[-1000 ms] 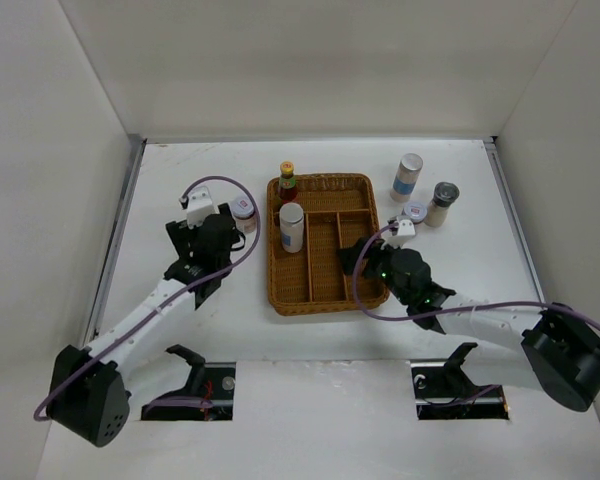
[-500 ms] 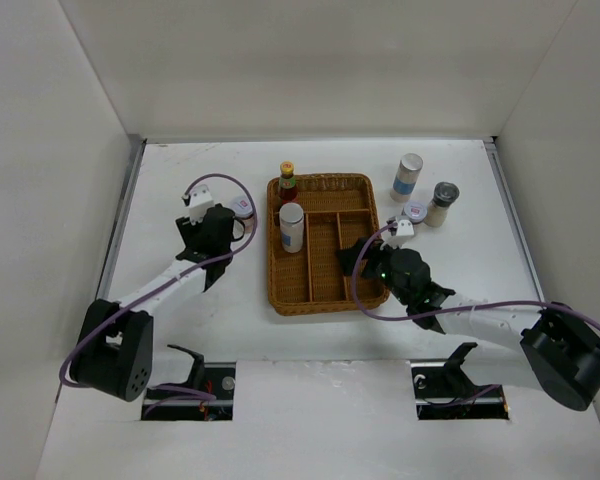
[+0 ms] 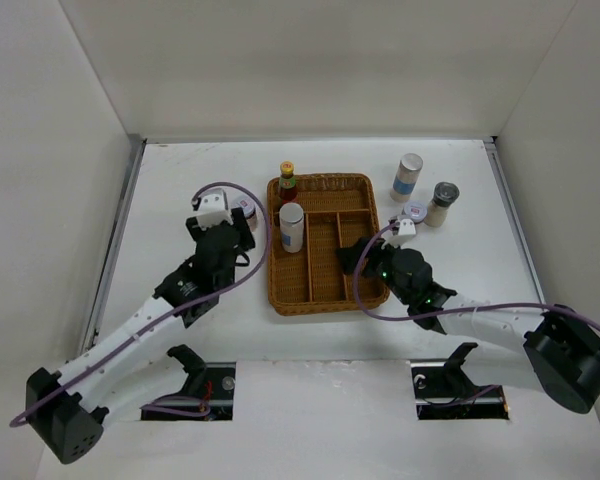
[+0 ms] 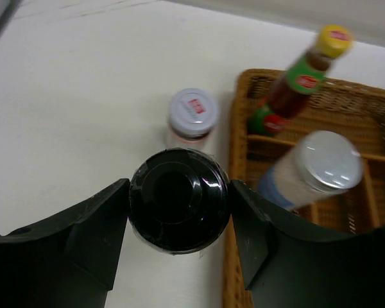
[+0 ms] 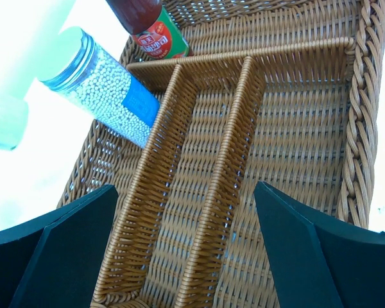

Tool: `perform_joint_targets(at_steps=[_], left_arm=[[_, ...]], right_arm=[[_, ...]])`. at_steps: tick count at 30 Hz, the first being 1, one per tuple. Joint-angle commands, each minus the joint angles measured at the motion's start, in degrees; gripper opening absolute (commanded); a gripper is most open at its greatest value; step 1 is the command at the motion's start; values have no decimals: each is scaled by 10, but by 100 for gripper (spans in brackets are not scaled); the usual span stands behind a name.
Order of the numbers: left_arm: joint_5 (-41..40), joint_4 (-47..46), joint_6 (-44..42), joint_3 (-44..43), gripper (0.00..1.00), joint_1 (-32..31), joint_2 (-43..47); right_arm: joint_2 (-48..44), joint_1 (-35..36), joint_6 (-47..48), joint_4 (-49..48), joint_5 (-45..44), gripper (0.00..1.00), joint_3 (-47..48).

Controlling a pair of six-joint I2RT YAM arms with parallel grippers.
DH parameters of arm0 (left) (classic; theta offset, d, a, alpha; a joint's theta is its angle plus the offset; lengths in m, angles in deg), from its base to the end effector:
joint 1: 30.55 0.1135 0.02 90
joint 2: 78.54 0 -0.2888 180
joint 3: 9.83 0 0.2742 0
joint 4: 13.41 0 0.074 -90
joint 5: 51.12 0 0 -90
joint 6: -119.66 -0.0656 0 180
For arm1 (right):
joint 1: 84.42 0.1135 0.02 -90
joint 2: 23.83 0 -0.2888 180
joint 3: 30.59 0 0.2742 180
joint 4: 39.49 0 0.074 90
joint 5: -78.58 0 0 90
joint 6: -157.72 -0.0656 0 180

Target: Organize the condiment bottles

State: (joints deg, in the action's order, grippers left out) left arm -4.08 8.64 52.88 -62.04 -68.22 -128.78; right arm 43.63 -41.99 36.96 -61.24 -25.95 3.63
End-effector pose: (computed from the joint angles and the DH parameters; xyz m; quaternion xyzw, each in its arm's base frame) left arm 0.2046 -0.1015 0.3030 -0.1122 0.7830 -0.0115 0.6118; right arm 0.2129 0.1723 0.2025 0.0015 0.7723 0.2956 0.5623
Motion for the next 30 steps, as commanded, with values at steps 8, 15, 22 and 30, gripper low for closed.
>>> perform_joint_targets(at_steps=[8, 15, 22, 30], left_arm=[[19, -54, -8, -61, 35, -179, -93], [39, -101, -9, -40, 35, -188, -173], [15, -98, -5, -25, 60, -193, -213], [6, -98, -12, -26, 86, -182, -119]], right_arm=[[-18, 1, -4, -38, -7, 94, -4], [-29, -4, -5, -34, -11, 95, -8], [-36, -7, -8, -33, -16, 95, -12], [-23, -10, -10, -31, -12, 95, -8]])
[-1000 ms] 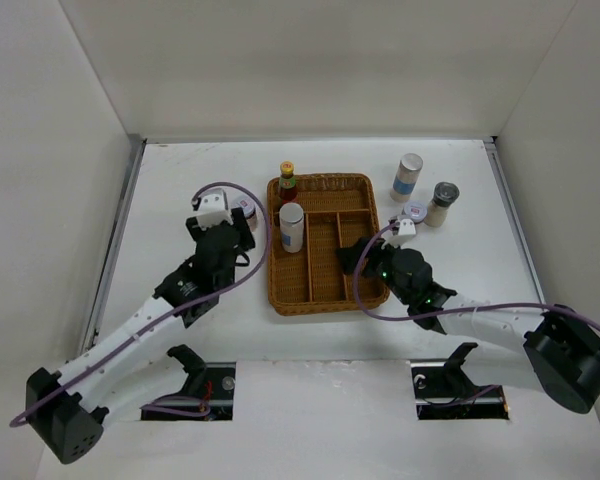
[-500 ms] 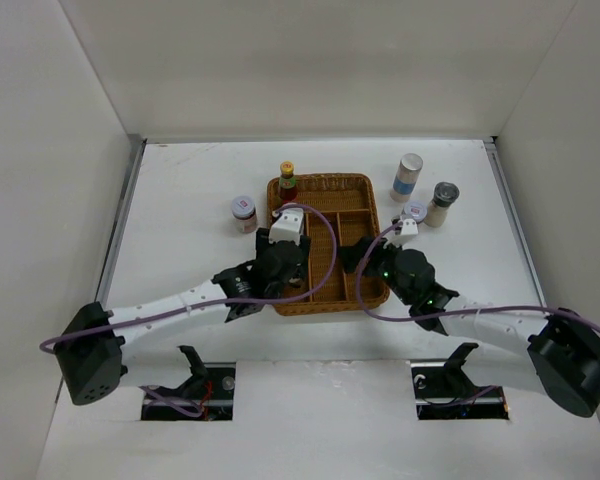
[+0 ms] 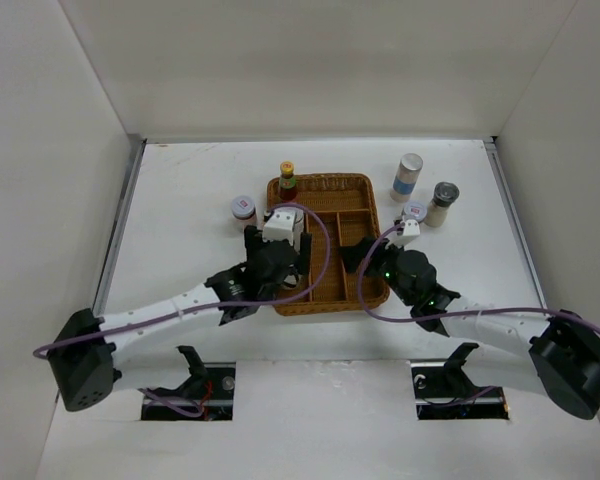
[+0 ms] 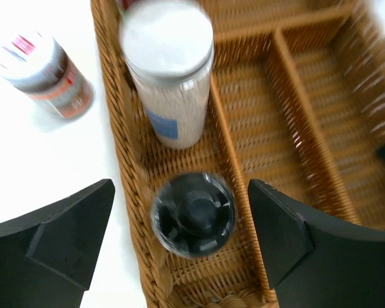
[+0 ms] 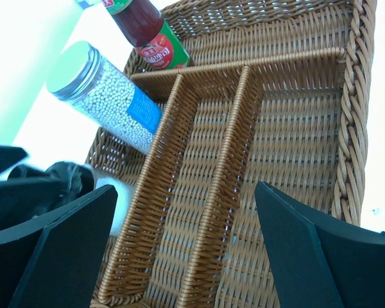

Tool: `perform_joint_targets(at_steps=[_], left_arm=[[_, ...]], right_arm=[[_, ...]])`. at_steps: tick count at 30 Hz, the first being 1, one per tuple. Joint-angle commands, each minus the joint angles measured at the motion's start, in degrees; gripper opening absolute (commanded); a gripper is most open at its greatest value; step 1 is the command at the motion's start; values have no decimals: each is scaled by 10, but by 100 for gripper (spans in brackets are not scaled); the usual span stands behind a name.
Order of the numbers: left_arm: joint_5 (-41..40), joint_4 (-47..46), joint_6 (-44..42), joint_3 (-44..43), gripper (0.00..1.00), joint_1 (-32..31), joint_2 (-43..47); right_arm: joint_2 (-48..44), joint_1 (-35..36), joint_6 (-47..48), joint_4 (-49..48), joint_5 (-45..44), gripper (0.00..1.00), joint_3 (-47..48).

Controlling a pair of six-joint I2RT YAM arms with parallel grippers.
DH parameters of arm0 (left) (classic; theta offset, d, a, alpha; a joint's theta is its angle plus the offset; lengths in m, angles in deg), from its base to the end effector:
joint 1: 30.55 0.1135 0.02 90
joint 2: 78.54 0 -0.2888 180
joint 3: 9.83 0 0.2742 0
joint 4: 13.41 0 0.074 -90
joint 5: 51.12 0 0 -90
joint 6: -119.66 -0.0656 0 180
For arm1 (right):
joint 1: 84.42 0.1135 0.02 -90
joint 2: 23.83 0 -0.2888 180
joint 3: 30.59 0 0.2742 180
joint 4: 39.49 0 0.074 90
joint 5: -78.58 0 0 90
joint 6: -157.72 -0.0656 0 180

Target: Organize the condiment bottles

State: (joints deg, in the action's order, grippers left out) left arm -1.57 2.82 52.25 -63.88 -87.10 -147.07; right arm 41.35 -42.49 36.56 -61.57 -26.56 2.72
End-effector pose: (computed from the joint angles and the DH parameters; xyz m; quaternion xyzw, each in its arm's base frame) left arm 0.1933 -0.2154 0.2504 0.0746 0.8299 -0.0641 0.5492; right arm 0.2101 0.1656 0.2075 0.0133 0.7628 0.2993 0.5730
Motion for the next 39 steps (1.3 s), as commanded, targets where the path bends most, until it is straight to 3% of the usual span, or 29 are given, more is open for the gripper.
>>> perform_joint_targets(at_steps=[1, 6, 10, 13, 17, 22, 29, 32, 36, 39], left_arm=[[-22, -45, -7, -7, 86, 13, 86], [-45, -67, 4, 3, 84, 128, 131], [1, -70, 18, -24, 84, 238, 47], [33, -90, 13, -60, 85, 286, -38], [101, -133, 5, -102, 85, 321, -129], [128, -138, -6, -141, 85, 353, -218], [149, -176, -5, -137, 80, 357, -264], [154, -181, -6, -147, 71, 358, -280], [136, -189, -9, -136, 37, 357, -266], [106, -186, -17, -115, 27, 352, -199]], right_arm=[[1, -3, -5, -23, -4, 95, 5], [3, -5, -7, -28, -3, 96, 3], [3, -2, -1, -25, -6, 96, 6], [6, -4, -7, -23, -2, 96, 5], [4, -2, -1, -24, -3, 96, 8], [13, -2, -3, -21, 7, 96, 12], [20, -1, -3, -21, 12, 97, 16], [24, -1, -5, -28, 10, 97, 13], [21, -1, -1, -21, 10, 97, 16], [18, -1, -6, -28, 8, 97, 10]])
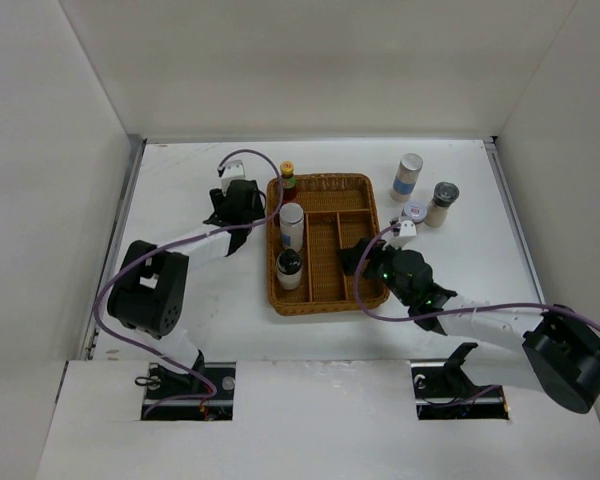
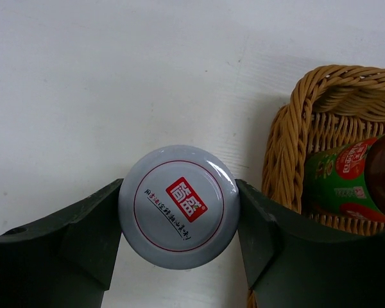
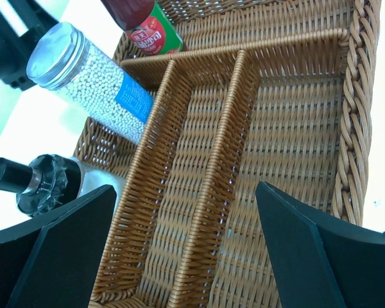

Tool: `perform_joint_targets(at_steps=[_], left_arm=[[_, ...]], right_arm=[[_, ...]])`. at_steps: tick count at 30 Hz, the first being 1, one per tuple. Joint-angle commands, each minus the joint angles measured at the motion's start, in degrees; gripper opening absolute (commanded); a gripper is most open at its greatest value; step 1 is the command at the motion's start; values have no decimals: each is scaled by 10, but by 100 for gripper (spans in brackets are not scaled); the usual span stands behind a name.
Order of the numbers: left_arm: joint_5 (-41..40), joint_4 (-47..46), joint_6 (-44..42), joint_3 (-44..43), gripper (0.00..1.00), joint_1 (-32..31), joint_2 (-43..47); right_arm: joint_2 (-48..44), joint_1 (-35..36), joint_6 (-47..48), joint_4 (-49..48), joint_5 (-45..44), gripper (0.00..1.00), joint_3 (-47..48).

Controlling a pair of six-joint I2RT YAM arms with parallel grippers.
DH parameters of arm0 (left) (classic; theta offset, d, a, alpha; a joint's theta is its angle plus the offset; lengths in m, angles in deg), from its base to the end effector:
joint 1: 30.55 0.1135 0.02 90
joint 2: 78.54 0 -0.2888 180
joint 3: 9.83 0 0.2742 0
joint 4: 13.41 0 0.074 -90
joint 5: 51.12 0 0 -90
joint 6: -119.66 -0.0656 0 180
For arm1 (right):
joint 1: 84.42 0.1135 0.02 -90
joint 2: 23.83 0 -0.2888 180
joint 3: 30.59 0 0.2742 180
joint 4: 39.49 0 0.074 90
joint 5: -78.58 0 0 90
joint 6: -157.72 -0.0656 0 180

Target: Organize the condiment bottles

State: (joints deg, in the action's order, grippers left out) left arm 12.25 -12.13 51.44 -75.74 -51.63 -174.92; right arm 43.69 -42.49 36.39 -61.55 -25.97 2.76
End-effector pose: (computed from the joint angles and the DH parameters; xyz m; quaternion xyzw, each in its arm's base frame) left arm 0.3849 -0.1169 0.1917 -0.1173 0.8494 0.0142 0.5144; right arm 0.2125 0.1687 0.1975 0.0080 0.7755 0.2930 0.5591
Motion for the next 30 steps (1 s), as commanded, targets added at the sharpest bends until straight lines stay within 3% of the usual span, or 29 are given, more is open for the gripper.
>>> perform_joint_targets(at_steps=[1, 6, 10, 17, 23, 30], left_arm=[[-46, -39, -19, 12, 26, -6, 113], [-100, -33, -55, 19, 26, -64, 284], [-112, -40, -74, -9, 26, -153, 338], [-98, -67, -97, -82, 26, -276, 249], [-77, -100, -97, -111, 26, -307, 147], [-60, -123, -97, -130, 26, -313, 43]], right_arm=[[-5, -1, -5, -26, 5, 97, 10], [-16, -1, -3, -31, -6, 97, 6], [-39, -1, -3, -26, -8, 97, 1], [-115, -12, -7, -23, -51, 96, -30], [-193, -41, -29, -8, -105, 96, -65], [-215, -80, -62, -3, -87, 97, -81]])
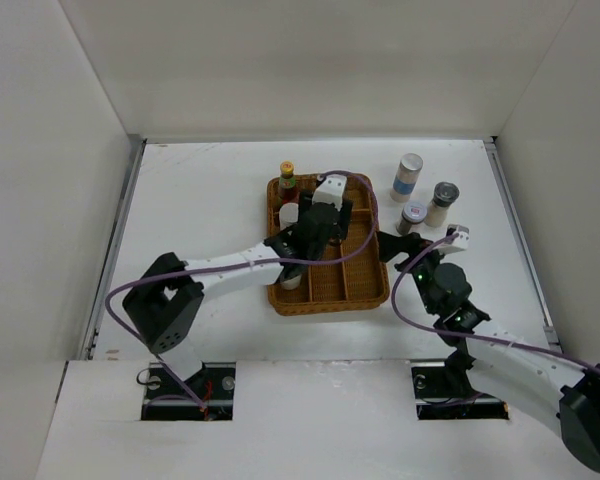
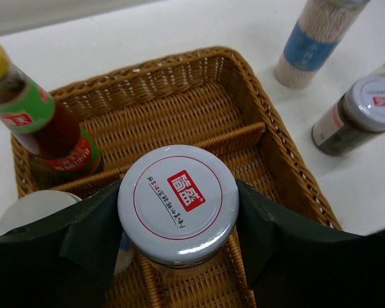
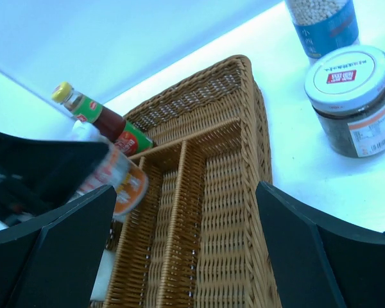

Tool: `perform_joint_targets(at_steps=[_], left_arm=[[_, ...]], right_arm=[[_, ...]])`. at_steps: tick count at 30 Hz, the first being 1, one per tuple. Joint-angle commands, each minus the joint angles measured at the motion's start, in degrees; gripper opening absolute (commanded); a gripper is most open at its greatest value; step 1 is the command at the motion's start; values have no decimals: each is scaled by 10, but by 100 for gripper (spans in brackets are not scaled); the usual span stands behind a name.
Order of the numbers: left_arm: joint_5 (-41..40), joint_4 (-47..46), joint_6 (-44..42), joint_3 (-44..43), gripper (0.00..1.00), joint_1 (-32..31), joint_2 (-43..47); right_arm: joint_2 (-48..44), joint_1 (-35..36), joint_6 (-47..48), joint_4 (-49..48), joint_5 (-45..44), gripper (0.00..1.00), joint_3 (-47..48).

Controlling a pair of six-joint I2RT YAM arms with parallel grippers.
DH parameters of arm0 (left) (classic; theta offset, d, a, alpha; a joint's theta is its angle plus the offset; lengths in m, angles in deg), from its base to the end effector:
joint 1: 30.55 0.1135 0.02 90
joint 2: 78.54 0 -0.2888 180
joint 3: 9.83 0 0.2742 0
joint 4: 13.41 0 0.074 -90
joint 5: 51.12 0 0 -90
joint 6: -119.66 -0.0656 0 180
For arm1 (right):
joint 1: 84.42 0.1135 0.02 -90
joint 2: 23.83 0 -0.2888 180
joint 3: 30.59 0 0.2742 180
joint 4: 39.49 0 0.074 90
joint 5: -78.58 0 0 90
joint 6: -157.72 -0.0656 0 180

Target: Organize the condiment bottles

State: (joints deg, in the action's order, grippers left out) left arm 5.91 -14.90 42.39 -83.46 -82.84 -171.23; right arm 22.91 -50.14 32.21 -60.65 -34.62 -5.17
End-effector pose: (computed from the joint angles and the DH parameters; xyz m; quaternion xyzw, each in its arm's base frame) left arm 0.2825 -0.3071 0.2735 0.1040 0.7847 -0.1114 0.6008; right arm 0.1896 0.0979 0.2238 0.1494 0.6921 0.2789 0.6488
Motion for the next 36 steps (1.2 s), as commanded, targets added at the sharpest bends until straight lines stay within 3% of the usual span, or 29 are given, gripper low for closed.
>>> perform_joint_targets(at_steps=[1, 16, 21, 36], left_arm=[[5, -104, -7, -53, 26, 0, -6], [-12, -201, 3, -18, 30, 12, -95], [-30, -234, 9, 3, 43, 10, -105], [-32, -232, 12, 12, 66, 4, -90]], right_arm=[[-3, -4, -22, -16, -1, 97, -4], [20, -7, -23, -28, 21, 97, 1], [15, -9, -24, -28, 19, 97, 0], [-9, -18, -26, -19, 14, 96, -9]])
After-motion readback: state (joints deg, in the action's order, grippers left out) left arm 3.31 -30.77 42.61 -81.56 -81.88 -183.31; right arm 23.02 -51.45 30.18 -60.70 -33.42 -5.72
